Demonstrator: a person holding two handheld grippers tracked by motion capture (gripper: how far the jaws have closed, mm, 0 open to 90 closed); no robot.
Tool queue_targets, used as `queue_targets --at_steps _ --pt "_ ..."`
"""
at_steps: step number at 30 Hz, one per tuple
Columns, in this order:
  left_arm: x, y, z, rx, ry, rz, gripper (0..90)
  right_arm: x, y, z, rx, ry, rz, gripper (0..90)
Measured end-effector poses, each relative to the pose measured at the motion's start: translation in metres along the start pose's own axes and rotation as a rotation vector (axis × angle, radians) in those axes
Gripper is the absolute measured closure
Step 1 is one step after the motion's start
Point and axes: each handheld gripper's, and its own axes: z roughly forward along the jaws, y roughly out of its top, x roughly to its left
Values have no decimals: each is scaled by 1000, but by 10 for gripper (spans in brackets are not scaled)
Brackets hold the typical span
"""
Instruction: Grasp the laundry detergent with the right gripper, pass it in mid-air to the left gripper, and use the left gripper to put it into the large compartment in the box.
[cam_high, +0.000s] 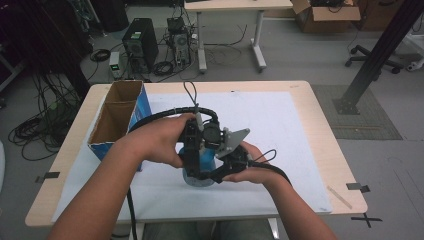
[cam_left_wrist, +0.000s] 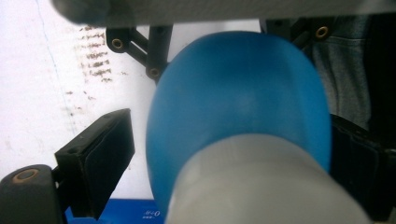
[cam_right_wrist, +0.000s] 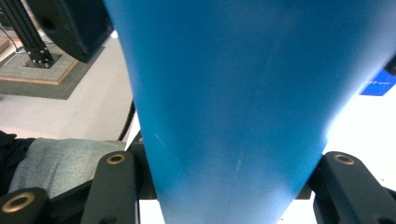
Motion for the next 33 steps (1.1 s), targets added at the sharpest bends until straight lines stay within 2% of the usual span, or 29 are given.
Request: queue_targets --at_steps 1,15,18,19,20,21,29,33 --pt "0 0 1 1 -4 0 112 2 1 0 -5 13 19 454" --pt "0 -1 -1 -8 -13 2 200 2 0 0 0 7 21 454" --pt "-1 0 -1 -1 -2 5 217 1 1 0 2 -3 6 454" --pt "-1 1 0 -1 0 8 219 -1 0 0 7 -15 -19 454" --pt "-2 1 -1 2 1 10 228 0 1 0 5 -7 -5 454" --pt "-2 1 -1 3 1 11 239 -1 0 0 6 -13 -15 454" --pt "-4 1 -1 12 22 13 292 1 1 0 4 -12 -7 454" --pt "-4 1 -3 7 28 20 361 1 1 0 0 -9 -4 454"
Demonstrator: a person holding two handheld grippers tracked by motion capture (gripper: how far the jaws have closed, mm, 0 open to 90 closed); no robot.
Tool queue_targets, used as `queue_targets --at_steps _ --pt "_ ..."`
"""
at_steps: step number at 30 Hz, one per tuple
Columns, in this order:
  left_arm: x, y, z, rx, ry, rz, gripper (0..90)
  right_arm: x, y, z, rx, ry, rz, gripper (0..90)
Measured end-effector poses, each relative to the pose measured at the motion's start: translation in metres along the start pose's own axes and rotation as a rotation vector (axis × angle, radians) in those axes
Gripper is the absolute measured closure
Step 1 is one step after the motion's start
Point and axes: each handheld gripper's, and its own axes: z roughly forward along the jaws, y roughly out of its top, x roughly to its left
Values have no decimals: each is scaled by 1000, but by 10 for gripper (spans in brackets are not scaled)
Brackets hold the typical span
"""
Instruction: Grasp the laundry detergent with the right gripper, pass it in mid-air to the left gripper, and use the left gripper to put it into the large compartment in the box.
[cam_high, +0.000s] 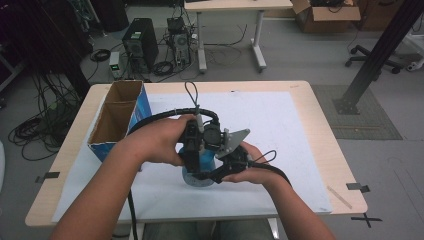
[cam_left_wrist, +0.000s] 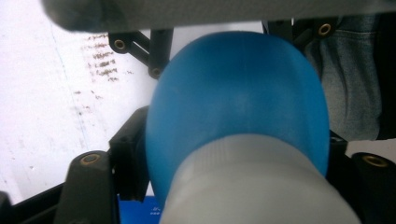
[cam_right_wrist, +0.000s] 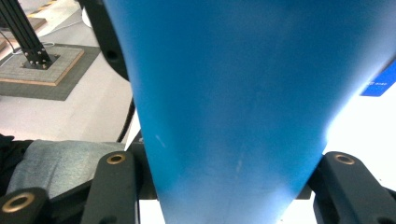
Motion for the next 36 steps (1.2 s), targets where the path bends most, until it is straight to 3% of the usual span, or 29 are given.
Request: queue_targets --at_steps 11,26,27,31,32,36 --pt "-1 0 1 11 8 -5 383 0 1 0 10 0 12 455" --pt "0 4 -7 29 11 -18 388 1 3 -3 -24 -25 12 433" --pt "0 5 -7 30 17 -20 388 2 3 -4 -41 -15 42 398" --pt "2 4 -8 29 10 -25 388 1 2 -7 -52 -17 56 342" --pt "2 4 -8 27 11 -27 388 0 1 -9 -48 -43 33 304" --pt "3 3 -10 20 12 -29 387 0 -1 -12 -57 -40 72 240"
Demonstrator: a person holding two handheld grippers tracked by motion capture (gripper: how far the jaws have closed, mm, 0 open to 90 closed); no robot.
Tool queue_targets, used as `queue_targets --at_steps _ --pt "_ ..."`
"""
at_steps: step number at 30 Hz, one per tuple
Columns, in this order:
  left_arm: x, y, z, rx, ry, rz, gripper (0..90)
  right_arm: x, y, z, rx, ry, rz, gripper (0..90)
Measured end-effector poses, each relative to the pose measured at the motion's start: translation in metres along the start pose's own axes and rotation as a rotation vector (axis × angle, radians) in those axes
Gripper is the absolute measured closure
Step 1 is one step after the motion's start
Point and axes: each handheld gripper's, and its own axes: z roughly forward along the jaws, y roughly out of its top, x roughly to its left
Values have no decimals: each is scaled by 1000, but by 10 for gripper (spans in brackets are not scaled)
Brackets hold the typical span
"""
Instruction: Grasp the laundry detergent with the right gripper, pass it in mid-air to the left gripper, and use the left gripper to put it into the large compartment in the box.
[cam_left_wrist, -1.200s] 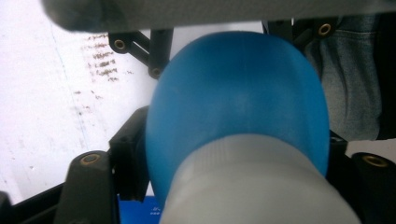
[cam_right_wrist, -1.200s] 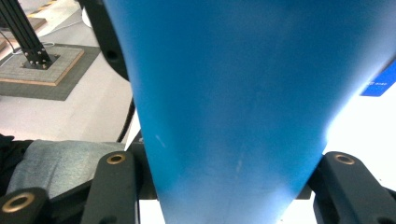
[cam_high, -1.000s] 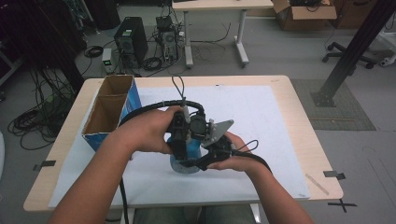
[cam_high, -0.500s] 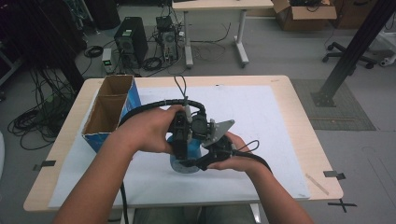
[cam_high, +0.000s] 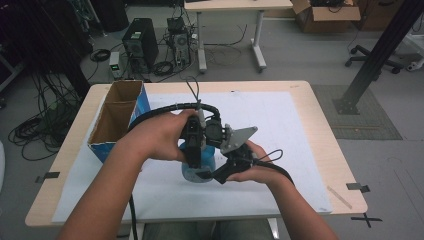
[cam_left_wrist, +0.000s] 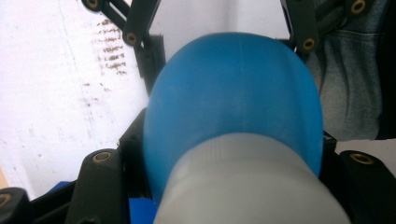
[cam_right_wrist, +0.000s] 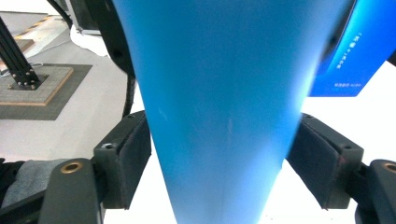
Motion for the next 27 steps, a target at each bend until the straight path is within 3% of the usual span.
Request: queue_targets --at_steps 8,23,27 --pt "2 2 -5 6 2 -5 387 -3 -4 -7 29 -1 36 111" --pt "5 2 -11 -4 -9 -17 386 -4 -4 -21 15 17 63 18" --pt "7 1 -13 3 -9 -27 386 -4 -4 -32 3 21 58 16"
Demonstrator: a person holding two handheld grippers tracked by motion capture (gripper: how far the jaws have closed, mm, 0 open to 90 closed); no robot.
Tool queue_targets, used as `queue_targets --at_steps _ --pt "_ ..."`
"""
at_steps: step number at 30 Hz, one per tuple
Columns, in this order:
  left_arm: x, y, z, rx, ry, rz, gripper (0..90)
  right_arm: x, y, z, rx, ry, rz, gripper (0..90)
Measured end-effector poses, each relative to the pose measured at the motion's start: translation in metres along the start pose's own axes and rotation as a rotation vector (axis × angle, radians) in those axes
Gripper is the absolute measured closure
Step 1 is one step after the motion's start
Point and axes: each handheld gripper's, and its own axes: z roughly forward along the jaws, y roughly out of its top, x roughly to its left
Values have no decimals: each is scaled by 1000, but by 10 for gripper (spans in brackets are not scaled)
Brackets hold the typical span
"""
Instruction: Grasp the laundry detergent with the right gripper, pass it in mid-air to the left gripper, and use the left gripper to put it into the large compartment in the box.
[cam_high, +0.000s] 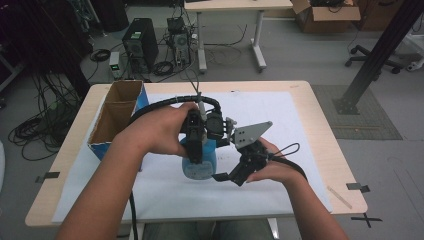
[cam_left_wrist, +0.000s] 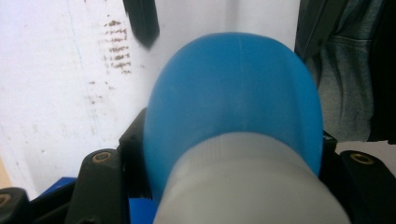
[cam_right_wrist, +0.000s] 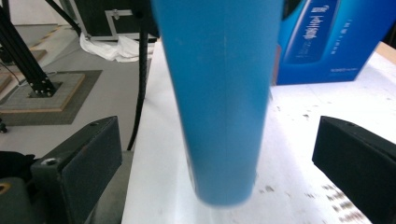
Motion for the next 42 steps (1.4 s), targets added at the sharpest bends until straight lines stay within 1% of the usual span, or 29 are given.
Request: queue_targets --at_steps 2,5,7,10,12,13,14,15,17,20,22,23,24,28,30,31,32,34,35,40,42 --pt "2 -1 -1 5 -2 -15 386 0 0 -8 3 -13 -2 15" --pt "7 -4 -5 12 -13 -50 385 -1 -1 -25 24 -36 -4 15" --pt "10 -6 -8 17 -20 -72 385 -2 -1 -35 42 -55 -17 13" --pt "17 -9 -14 33 -36 -119 385 -5 -1 -49 67 -81 -12 11" --pt "20 -10 -17 37 -33 -159 385 -7 -2 -58 81 -104 -4 11" --pt "20 -10 -17 37 -33 -159 385 -8 -2 -62 85 -110 1 11" --pt "24 -13 -22 42 -15 -208 385 -10 -2 -68 91 -121 6 12" --pt "26 -13 -23 44 -9 -224 385 -10 -3 -71 93 -126 6 12" --pt "29 -17 -28 43 3 -274 385 -12 -3 -77 101 -137 11 12" --pt "36 -23 -36 34 4 -347 385 -15 -3 -86 116 -159 15 12" --pt "41 -28 -42 33 -3 -411 385 -17 -2 -91 124 -168 15 12" --pt "42 -29 -43 32 -3 -422 385 -17 -1 -94 129 -174 15 13" --pt "44 -31 -46 36 -5 -444 385 -17 -1 -96 131 -176 16 13" --pt "52 -41 -55 56 -17 -549 385 -19 -1 -104 137 -186 19 13" --pt "57 -47 -59 69 -23 -593 385 -20 -1 -108 142 -194 19 13" --pt "59 -51 -61 71 -31 -634 385 -21 -1 -110 142 -198 23 13" --pt "62 -55 -64 78 -38 -657 384 -21 -2 -111 144 -200 24 13" --pt "66 -62 -70 74 -43 -707 384 -22 -2 -114 148 -204 26 13" --pt "67 -65 -73 74 -44 -743 385 -23 -3 -115 148 -207 26 13" --pt "76 -82 -91 54 -43 -876 384 -26 -4 -121 155 -222 36 13" --pt "79 -89 -98 48 -48 -916 384 -28 -4 -123 158 -226 37 14"
